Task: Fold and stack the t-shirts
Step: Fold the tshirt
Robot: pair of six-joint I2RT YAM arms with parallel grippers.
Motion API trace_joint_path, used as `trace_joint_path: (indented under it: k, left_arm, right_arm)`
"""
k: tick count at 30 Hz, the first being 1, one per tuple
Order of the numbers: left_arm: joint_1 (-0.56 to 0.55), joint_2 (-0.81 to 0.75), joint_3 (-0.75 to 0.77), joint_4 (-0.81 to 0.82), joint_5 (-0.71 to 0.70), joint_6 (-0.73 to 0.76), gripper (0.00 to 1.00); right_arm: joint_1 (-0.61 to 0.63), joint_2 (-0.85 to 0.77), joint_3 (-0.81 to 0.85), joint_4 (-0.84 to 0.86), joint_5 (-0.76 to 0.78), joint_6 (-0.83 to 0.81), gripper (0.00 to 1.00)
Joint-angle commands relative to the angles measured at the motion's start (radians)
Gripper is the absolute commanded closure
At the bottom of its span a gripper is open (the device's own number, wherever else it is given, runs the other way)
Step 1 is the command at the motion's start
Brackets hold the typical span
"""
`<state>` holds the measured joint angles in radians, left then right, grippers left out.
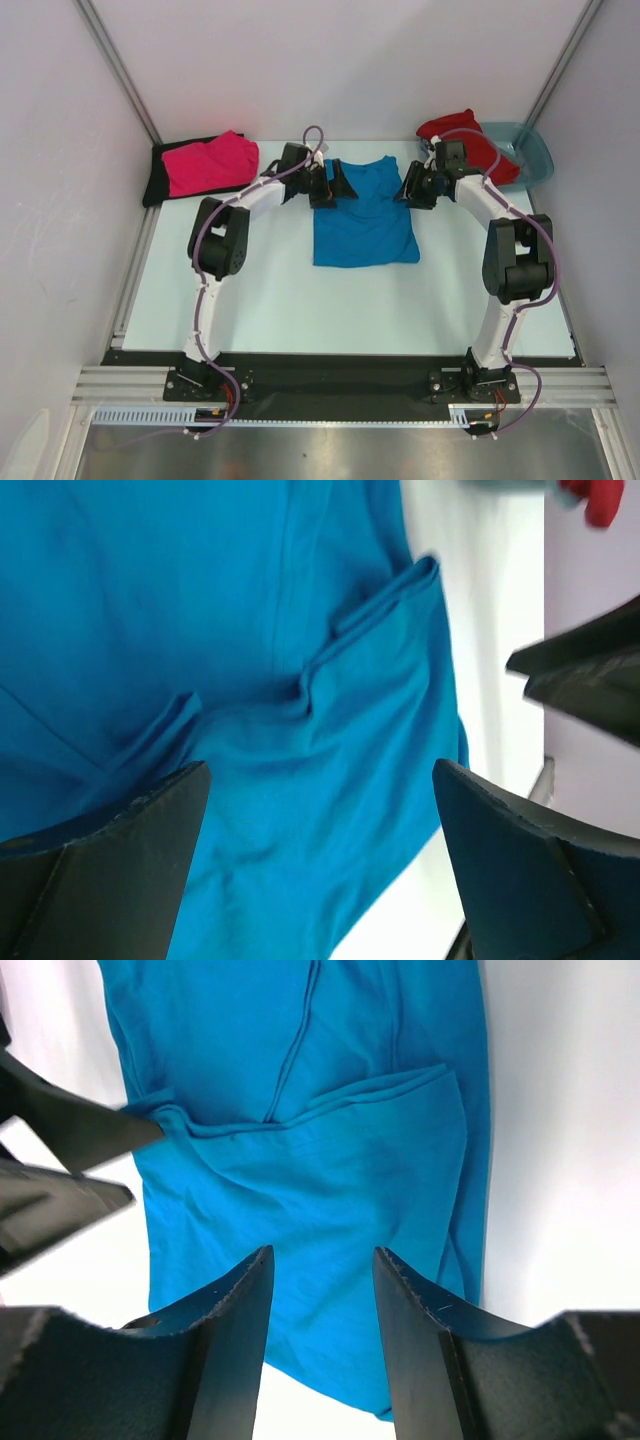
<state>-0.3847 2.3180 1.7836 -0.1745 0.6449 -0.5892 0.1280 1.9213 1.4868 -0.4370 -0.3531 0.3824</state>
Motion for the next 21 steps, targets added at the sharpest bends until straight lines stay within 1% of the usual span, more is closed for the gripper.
trace_joint_path:
  k: [1,3,5,7,9,10,11,12,13,14,15,16,17,18,20,21]
  left_arm:
    - [0.018,-0.012,0.111,-0.032,-0.069,0.052,0.00]
    - [0.024,-0.026,0.122,-0.055,-0.094,0.071,0.00]
    - [0.033,-0.069,0.099,-0.094,-0.157,0.087,0.00]
    - [0.035,-0.138,0.034,-0.115,-0.204,0.118,0.00]
    - [0.033,-0.199,-0.038,-0.096,-0.202,0.127,0.00]
    - [0.027,-0.228,-0.129,-0.074,-0.194,0.123,0.00]
    - [0.021,-0.296,-0.176,-0.050,-0.189,0.123,0.00]
    - [0.015,-0.327,-0.264,-0.046,-0.192,0.124,0.00]
    - [0.001,-0.365,-0.314,-0.043,-0.203,0.120,0.00]
    - [-0.008,-0.428,-0.367,-0.004,-0.211,0.114,0.01]
    - [-0.017,-0.462,-0.419,0.013,-0.215,0.098,0.00]
    - [-0.034,-0.489,-0.514,0.029,-0.221,0.091,0.00]
    - [-0.045,-0.544,-0.562,0.068,-0.228,0.075,0.00]
    - [-0.055,-0.568,-0.645,0.082,-0.243,0.069,0.00]
    - [-0.078,-0.604,-0.716,0.108,-0.254,0.037,0.00]
    - [-0.097,-0.633,-0.783,0.153,-0.255,0.028,0.00]
  right_arm:
    - [-0.004,0.007,0.021,-0.002,-0.020,-0.020,0.51]
    - [-0.002,0.001,0.017,-0.015,-0.014,-0.023,0.51]
    - [-0.001,-0.019,-0.003,-0.032,0.012,-0.028,0.51]
    - [0.004,-0.041,-0.020,-0.048,0.031,-0.034,0.51]
    - [0.018,-0.079,-0.052,-0.080,0.080,-0.040,0.51]
    - [0.024,-0.094,-0.068,-0.095,0.101,-0.045,0.51]
    - [0.033,-0.108,-0.100,-0.120,0.156,-0.048,0.51]
    - [0.047,-0.143,-0.123,-0.130,0.183,-0.051,0.50]
    - [0.053,-0.160,-0.144,-0.137,0.203,-0.051,0.50]
    - [0.055,-0.175,-0.166,-0.144,0.235,-0.050,0.50]
    - [0.058,-0.204,-0.213,-0.149,0.250,-0.043,0.50]
    - [0.065,-0.220,-0.236,-0.146,0.275,-0.043,0.50]
    - [0.070,-0.234,-0.264,-0.143,0.285,-0.042,0.50]
    - [0.074,-0.261,-0.302,-0.140,0.296,-0.040,0.50]
    - [0.085,-0.289,-0.341,-0.134,0.319,-0.033,0.50]
    - [0.087,-0.303,-0.377,-0.126,0.328,-0.028,0.49]
